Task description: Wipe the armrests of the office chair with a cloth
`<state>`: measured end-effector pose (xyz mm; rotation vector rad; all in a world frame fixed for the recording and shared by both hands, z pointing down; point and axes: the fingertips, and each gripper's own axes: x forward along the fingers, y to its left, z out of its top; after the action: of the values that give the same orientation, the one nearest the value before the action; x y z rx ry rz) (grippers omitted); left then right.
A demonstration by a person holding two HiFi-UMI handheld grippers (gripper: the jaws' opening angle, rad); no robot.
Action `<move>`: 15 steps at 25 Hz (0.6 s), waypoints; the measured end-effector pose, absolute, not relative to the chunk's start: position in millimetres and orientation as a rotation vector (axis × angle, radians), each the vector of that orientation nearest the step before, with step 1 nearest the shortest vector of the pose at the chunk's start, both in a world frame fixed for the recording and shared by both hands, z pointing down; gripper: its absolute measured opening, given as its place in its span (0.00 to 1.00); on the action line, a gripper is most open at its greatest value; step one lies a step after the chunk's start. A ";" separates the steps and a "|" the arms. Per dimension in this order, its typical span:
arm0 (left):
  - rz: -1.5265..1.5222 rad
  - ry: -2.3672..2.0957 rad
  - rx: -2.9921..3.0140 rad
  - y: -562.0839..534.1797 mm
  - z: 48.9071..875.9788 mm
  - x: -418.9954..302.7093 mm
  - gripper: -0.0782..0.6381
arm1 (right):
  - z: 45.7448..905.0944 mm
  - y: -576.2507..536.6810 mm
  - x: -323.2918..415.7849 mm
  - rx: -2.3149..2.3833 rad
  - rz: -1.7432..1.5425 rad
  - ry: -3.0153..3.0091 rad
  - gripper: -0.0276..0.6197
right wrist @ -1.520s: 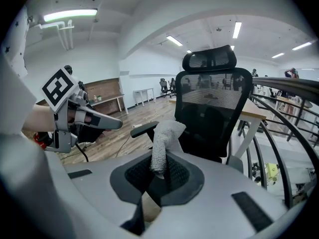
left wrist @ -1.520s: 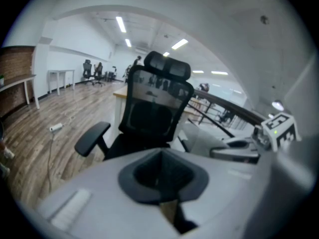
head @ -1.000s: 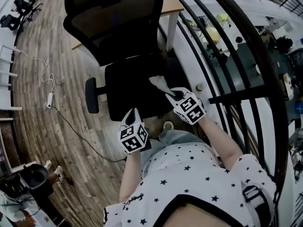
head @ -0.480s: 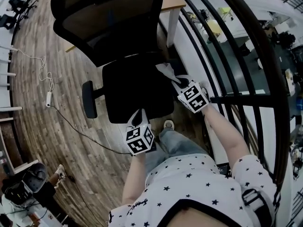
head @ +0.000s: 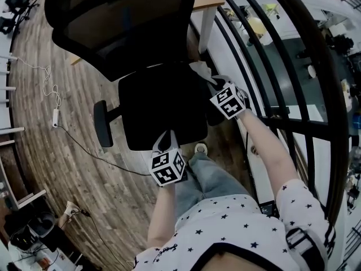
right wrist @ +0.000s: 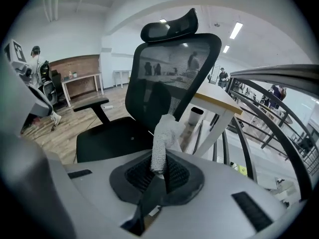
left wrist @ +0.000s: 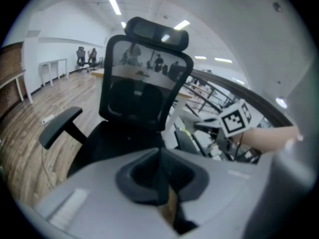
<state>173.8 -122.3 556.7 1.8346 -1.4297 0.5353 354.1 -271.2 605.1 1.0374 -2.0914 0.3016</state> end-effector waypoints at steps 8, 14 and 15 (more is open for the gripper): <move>0.562 -1.404 1.839 -127.9 567.2 179.7 0.12 | 643.0 -301.8 359.1 0.977 0.223 -1.992 0.09; 0.581 -1.391 1.848 -128.9 572.0 178.5 0.12 | 667.3 -311.8 365.5 0.964 0.207 -1.921 0.09; 0.581 -1.391 1.850 -129.6 572.1 178.5 0.12 | 671.3 -312.4 367.0 0.962 0.215 -1.910 0.09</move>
<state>178.5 -129.6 572.1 1.8500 -1.3908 0.5808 367.0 -312.4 671.3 0.9624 -1.9102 0.2146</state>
